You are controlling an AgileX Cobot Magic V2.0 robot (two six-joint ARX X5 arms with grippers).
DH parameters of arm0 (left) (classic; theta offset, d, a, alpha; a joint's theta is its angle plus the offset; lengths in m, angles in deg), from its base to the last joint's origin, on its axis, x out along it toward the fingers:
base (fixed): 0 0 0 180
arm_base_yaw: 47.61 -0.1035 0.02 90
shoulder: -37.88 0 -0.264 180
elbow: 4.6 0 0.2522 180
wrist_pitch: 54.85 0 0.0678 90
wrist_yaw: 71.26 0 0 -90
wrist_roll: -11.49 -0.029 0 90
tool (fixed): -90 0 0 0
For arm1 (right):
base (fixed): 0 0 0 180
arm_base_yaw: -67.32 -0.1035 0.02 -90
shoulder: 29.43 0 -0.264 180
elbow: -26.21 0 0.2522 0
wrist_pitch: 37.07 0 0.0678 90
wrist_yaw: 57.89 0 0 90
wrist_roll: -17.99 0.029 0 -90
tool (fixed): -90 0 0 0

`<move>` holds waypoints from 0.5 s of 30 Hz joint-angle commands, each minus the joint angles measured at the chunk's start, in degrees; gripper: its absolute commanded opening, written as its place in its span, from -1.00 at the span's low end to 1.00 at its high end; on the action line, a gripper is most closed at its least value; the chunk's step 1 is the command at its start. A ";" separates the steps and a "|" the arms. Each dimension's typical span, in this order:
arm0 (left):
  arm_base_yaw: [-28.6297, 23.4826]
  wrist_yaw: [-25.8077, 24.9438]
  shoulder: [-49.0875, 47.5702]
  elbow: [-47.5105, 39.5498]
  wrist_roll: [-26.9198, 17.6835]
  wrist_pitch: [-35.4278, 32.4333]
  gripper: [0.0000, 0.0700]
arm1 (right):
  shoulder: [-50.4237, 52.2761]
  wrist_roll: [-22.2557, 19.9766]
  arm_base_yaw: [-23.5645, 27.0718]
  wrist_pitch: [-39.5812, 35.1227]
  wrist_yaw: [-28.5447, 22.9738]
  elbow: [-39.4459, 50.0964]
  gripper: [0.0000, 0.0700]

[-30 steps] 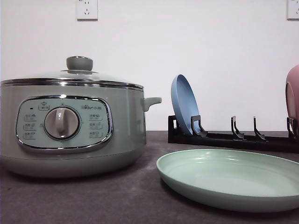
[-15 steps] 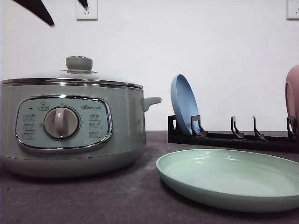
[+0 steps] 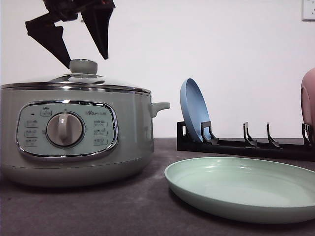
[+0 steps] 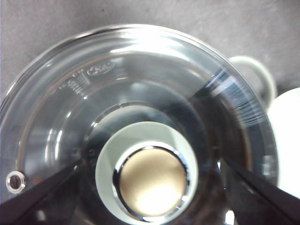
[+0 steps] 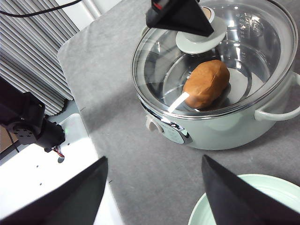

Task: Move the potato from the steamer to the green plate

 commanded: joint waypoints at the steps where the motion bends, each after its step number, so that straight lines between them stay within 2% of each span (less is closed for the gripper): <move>1: 0.63 1.08 1.62 1.64 -0.67 0.10 0.67 | -0.48 -0.84 -0.42 -0.24 -0.03 -1.14 0.13; 4: 1.14 1.44 2.02 1.64 -0.67 0.01 0.65 | -0.48 -0.84 -0.42 -0.24 -0.08 -1.14 0.13; 8: 1.53 1.58 2.12 1.64 -0.66 0.03 0.48 | -0.48 -0.85 -0.42 -0.24 -0.79 -1.14 0.13; 12: 1.51 1.64 2.12 1.64 -0.53 0.88 0.42 | -0.50 -0.83 -0.42 -0.24 -1.31 -1.14 0.13; 15: 1.51 1.86 2.16 1.64 -0.49 1.69 0.17 | -0.48 -0.85 -0.39 -0.28 -1.33 -1.14 0.13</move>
